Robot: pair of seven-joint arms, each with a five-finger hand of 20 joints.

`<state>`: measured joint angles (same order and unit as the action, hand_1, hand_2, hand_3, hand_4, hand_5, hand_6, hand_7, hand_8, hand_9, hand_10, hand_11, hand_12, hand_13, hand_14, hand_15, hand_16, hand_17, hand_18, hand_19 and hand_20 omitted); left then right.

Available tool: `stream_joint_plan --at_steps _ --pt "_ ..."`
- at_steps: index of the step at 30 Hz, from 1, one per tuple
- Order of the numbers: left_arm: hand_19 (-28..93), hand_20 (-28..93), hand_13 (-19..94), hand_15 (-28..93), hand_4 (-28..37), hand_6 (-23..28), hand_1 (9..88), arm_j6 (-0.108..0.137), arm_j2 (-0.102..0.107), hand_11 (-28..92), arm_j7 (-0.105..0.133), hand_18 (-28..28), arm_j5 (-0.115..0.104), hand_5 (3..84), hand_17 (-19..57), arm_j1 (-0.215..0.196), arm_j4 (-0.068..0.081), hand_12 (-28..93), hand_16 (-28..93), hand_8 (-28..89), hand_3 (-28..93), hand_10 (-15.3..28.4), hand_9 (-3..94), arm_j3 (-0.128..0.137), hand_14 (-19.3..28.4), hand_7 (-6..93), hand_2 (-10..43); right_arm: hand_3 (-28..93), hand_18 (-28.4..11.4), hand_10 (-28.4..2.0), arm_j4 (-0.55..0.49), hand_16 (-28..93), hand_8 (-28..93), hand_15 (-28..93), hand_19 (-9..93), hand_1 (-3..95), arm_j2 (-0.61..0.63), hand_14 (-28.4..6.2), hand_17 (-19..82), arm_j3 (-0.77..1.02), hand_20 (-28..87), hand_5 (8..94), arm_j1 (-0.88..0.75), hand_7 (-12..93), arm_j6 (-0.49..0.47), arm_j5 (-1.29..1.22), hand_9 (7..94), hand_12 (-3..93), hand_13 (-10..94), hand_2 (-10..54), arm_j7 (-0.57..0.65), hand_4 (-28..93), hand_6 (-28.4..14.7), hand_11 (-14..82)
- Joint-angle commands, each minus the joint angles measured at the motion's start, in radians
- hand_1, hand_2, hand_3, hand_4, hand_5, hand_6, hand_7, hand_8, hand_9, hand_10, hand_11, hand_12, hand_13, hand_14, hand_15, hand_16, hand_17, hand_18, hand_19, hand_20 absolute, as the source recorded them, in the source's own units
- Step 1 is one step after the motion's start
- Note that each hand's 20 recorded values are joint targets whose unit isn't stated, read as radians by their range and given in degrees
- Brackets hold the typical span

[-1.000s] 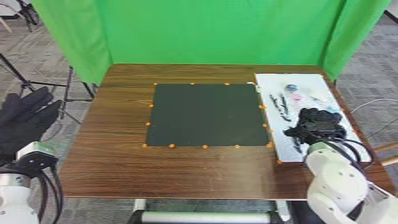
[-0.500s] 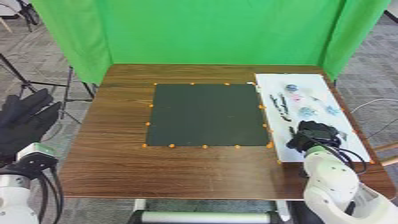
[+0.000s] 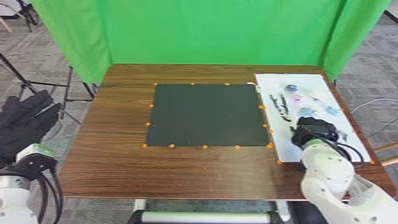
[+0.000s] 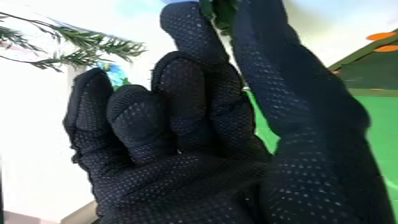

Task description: Arrange flowers

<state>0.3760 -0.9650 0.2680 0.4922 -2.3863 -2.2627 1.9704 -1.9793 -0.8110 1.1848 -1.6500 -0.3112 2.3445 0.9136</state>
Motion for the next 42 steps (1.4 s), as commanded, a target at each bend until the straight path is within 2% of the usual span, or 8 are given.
stream_joint_plan --at_steps 1,22,27,30,33,36,38,42 --pt "36 9 23 48 -28.3 9.8 27.1 -0.002 -0.008 27 0.006 14.6 -0.036 43.0 -6.8 -0.013 -0.005 10 -11 -12 72 15.8 34.0 0.008 17.1 21.3 10.1 61 -28.4 -16.3 0.11 53 12 77 76 56.7 -0.028 -20.8 27 -0.043 49 78.2 -0.06 29 -0.024 -0.058 71.5 53.4 60 -9.5 0.023 -28 -3.8 57.2" --pt "36 9 23 48 -28.3 9.8 27.1 -0.021 -0.039 27 0.011 14.6 -0.088 43.1 -6.8 0.001 0.004 10 -11 -12 72 16.0 34.4 0.036 17.0 21.4 10.0 81 -28.4 -14.1 -0.009 50 31 76 78 46.1 0.02 -20.3 32 0.004 50 78.5 -0.102 42 0.227 0.019 78.1 61.8 65 -9.5 -0.005 -9 -4.8 50.0" --pt "36 9 23 48 -28.3 9.8 27.0 -0.021 -0.071 27 0.004 14.6 -0.109 43.1 -6.8 0.001 0.006 9 -11 -12 72 15.8 34.3 0.069 17.0 21.4 9.9 81 -28.4 -14.0 -0.086 49 31 76 78 46.6 0.024 -20.2 33 -0.004 50 78.6 -0.071 42 0.292 0.03 78.5 62.1 66 -9.5 -0.037 -10 -5.0 49.2" --pt "35 9 23 48 -28.3 9.8 26.9 -0.015 -0.106 27 -0.027 14.6 -0.079 43.1 -6.7 0.004 0.008 9 -11 -12 72 15.8 34.2 0.105 16.9 21.2 9.8 81 -28.4 -13.9 -0.11 49 31 76 78 46.7 0.01 -20.2 33 -0.049 50 78.7 -0.004 42 0.323 0.023 78.6 62.3 66 -9.5 -0.055 -10 -5.0 48.8" --pt "35 9 23 47 -28.3 9.7 24.8 -0.011 -0.136 26 -0.067 14.5 -0.07 42.9 -6.7 0.024 0.033 9 -11 -12 72 15.7 33.8 0.134 16.7 21.0 11.0 82 -28.4 -13.9 -0.115 50 31 76 78 46.6 -0.023 -20.2 33 -0.113 50 78.8 0.095 42 0.339 -0.008 78.7 62.7 66 -9.5 -0.065 -10 -5.0 48.6" --pt "35 9 22 47 -28.3 9.5 19.3 0.038 -0.137 26 -0.045 14.5 -0.115 42.2 -6.8 0.033 0.063 9 -10 -12 69 15.9 33.3 0.136 16.6 20.4 14.8 82 -28.4 -13.8 -0.083 50 32 76 78 46.5 -0.097 -20.2 33 -0.191 50 78.8 0.208 42 0.337 -0.056 78.8 62.8 66 -9.5 -0.065 -10 -4.9 48.4" --pt "35 9 22 47 -28.3 9.5 18.7 0.042 -0.141 25 -0.067 14.4 -0.085 41.7 -6.9 0.043 0.08 9 -10 -12 65 15.8 33.0 0.141 16.7 19.9 16.2 82 -28.4 -13.8 -0.038 50 32 76 78 46.4 -0.153 -20.2 33 -0.258 50 78.8 0.284 42 0.34 -0.062 78.9 62.7 66 -9.5 -0.074 -10 -4.9 48.3" --pt "34 9 21 46 -28.3 9.6 26.1 -0.003 -0.211 25 -0.242 14.2 0.001 41.1 -6.8 0.083 0.099 10 -10 -11 47 15.7 32.8 0.213 16.4 19.8 18.9 82 -28.4 -13.7 0.02 50 31 76 78 45.8 -0.233 -20.0 32 -0.351 50 78.9 0.395 42 0.318 -0.156 79.0 62.5 66 -9.5 -0.115 -9 -4.4 48.3"
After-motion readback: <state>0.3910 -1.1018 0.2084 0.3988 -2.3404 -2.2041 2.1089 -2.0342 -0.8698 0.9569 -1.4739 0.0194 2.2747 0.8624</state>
